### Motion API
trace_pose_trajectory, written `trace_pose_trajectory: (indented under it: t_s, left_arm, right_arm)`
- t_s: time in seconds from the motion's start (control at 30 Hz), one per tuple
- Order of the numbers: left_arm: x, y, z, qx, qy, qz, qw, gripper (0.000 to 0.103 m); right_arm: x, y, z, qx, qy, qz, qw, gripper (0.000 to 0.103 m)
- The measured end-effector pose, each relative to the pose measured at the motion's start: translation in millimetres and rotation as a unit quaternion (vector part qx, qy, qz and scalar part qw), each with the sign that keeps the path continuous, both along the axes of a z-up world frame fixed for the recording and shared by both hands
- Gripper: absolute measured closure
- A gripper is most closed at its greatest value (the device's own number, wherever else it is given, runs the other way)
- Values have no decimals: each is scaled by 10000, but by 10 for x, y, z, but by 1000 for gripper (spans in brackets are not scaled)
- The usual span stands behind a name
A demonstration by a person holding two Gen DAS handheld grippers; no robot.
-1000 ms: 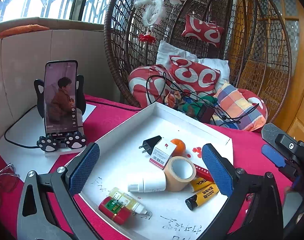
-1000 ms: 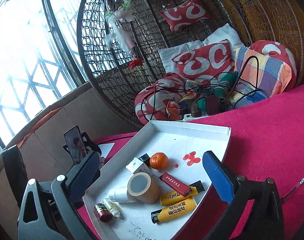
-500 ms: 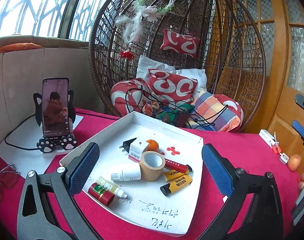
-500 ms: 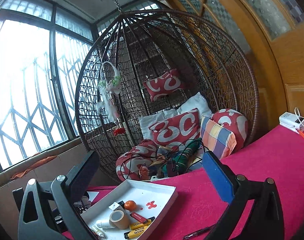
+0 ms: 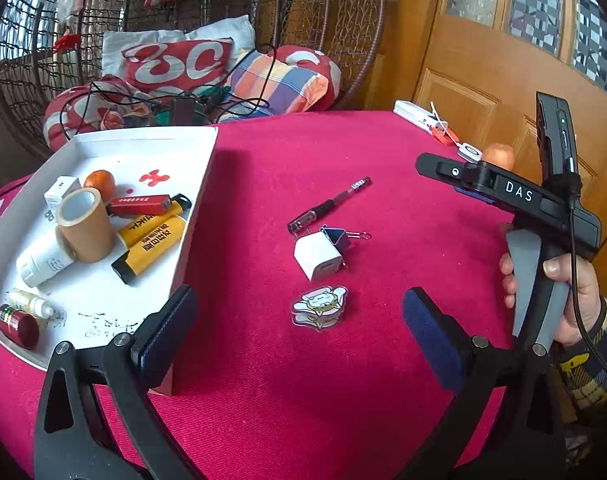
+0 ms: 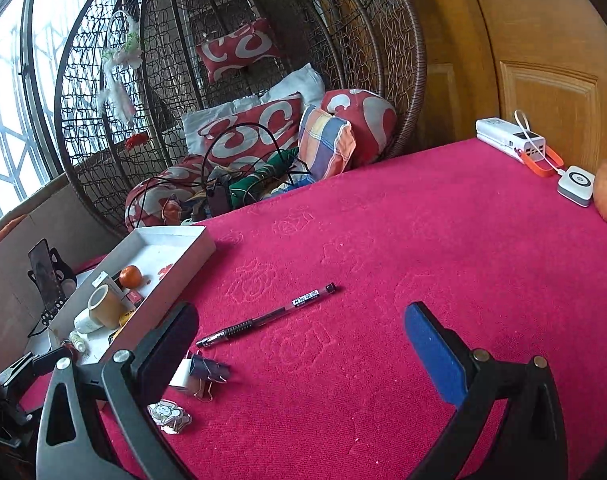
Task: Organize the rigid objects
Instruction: 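Withdraw both tools from the tray toward the remaining objects, then grasp the cartoon acrylic badge with the left tool while the right tool grasps the white USB adapter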
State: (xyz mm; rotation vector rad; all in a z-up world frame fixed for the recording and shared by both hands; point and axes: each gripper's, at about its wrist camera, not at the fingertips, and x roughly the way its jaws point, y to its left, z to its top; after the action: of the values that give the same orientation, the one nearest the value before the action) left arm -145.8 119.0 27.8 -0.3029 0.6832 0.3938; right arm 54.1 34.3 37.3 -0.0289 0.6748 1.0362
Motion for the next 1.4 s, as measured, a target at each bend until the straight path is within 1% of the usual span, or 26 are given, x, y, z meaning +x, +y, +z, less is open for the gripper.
trace_pose_trajectory:
  t_s: [0.07, 0.13, 0.17, 0.23, 0.27, 0.3, 0.37, 0.47, 0.53, 0.6, 0.67, 0.73, 0.83, 0.87, 0.97, 1.0, 1.03, 1.07, 1.13, 1.2, 1.23, 1.3, 1.37, 1.4]
  left_arm:
    - [158, -81, -116, 71, 237, -213, 9995, 4]
    - [301, -103, -198, 113, 474, -258, 9985, 21]
    - [363, -97, -239, 111, 564, -293, 9979, 26]
    - [465, -90, -319, 186, 780, -330, 9962, 27]
    - [511, -86, -364, 217, 860, -364, 9954, 34]
    - [542, -77, -396, 194, 940, -371, 9947, 35]
    - [540, -73, -359, 227, 839, -413, 9954, 63]
    - [454, -64, -356, 172, 823, -436, 9955, 65]
    - [312, -76, -340, 86, 756, -447, 9961, 65]
    - [160, -72, -329, 22, 710, -405, 9967, 65]
    - [10, -59, -329, -107, 639, -328, 9974, 65]
    - [-100, -48, -341, -237, 558, -249, 9978, 65]
    - [-160, 1, -340, -366, 466, -127, 9982, 65]
    - [-160, 6, -341, -375, 470, -109, 9981, 65]
    - [-162, -17, -332, -327, 469, -112, 9983, 65]
    - [-165, -25, -326, -300, 459, -112, 9984, 65]
    - [-169, -28, -321, -284, 450, -107, 9985, 65]
    - [-172, -26, -319, -289, 439, -101, 9986, 65]
    - [-175, -18, -329, -340, 420, -86, 9985, 65]
    - [-173, -10, -336, -401, 388, -89, 9984, 65]
    - [-174, -10, -334, -422, 371, -89, 9984, 65]
    - [-184, -28, -316, -417, 301, -94, 9986, 65]
    - [-216, -61, -268, -328, 171, -106, 9993, 65]
    - [-245, -85, -241, -267, 101, -104, 9995, 65]
  right_arm:
    - [30, -18, -74, -23, 113, -62, 9999, 0]
    - [29, -25, -125, -28, 149, -86, 9998, 0]
    - [26, -19, -142, -52, 176, -87, 9998, 0]
    - [36, 3, -141, -37, 259, -51, 9996, 0]
    - [30, 2, -135, -12, 248, -54, 9997, 0]
    - [26, 1, -132, 11, 237, -32, 9997, 0]
    - [13, 15, -124, 30, 221, 63, 9997, 0]
    - [-60, 81, -101, -88, 96, 360, 9993, 0]
    - [-169, 146, -67, -207, -107, 668, 9975, 0]
    - [-291, 237, -40, -386, -298, 977, 9940, 0]
    - [-392, 354, -55, -672, -523, 1177, 9894, 0]
    - [-435, 460, -96, -883, -661, 1248, 9860, 0]
    - [-436, 603, -134, -927, -442, 1319, 9859, 0]
    - [-456, 665, -150, -1014, -511, 1324, 9847, 0]
    - [-481, 809, -274, -1683, -1005, 1101, 9744, 0]
    - [-414, 773, -274, -1587, -901, 1062, 9774, 1]
    - [-298, 709, -265, -1527, -691, 841, 9823, 2]
    - [-170, 640, -248, -1543, -596, 492, 9850, 2]
    - [25, 499, -216, -1495, -552, 84, 9872, 2]
    - [136, 328, -156, -1225, -391, -35, 9917, 2]
    - [133, 268, -119, -1056, -343, 29, 9938, 2]
    - [17, 227, -42, -780, -396, 370, 9955, 2]
    - [-189, 320, -3, -661, -472, 879, 9928, 2]
    - [-305, 395, -1, -671, -483, 1123, 9902, 4]
